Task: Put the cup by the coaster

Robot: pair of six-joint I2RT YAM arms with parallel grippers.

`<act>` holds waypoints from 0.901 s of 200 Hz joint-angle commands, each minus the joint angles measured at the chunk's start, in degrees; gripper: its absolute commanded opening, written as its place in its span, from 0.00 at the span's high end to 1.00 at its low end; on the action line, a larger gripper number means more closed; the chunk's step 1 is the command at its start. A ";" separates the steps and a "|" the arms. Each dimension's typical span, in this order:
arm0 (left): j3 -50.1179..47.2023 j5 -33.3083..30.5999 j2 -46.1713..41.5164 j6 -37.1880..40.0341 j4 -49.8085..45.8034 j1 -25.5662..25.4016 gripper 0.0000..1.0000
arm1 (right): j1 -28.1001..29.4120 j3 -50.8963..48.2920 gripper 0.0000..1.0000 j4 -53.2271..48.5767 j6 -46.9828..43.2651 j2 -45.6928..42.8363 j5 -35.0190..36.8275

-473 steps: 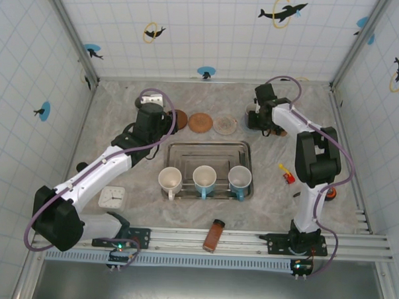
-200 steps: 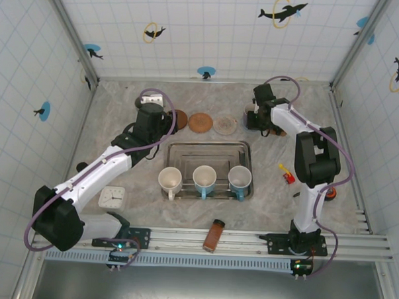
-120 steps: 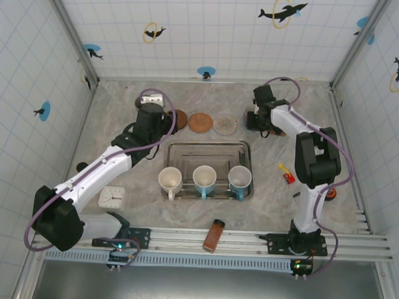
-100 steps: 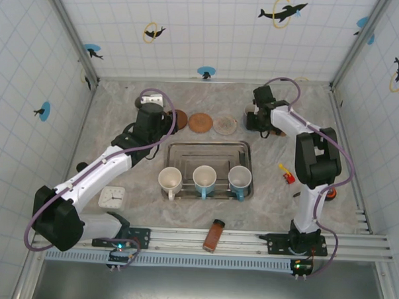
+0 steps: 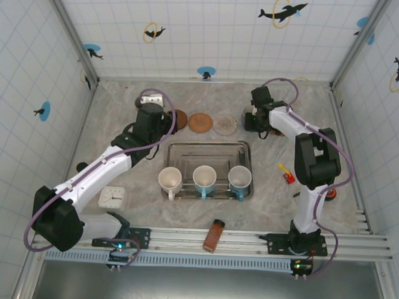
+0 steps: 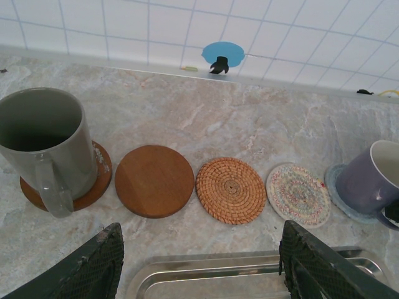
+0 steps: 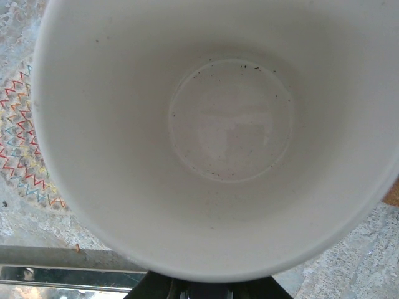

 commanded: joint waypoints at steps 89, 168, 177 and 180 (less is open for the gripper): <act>0.04 -1.10 -1.28 1.15 0.70 0.18 0.34 | 0.28 -1.98 1.00 -0.39 -0.26 -4.71 2.08; 0.15 -1.04 -1.01 1.28 0.68 0.15 0.33 | 0.22 -1.80 0.83 -0.52 0.01 -4.29 2.05; 0.26 -1.10 -0.96 1.29 0.72 0.16 0.33 | 0.18 -1.81 0.82 -0.51 0.04 -4.33 2.06; 0.22 -1.19 -0.97 1.24 0.66 0.15 0.34 | 0.16 -1.81 0.81 -0.50 0.01 -4.36 2.00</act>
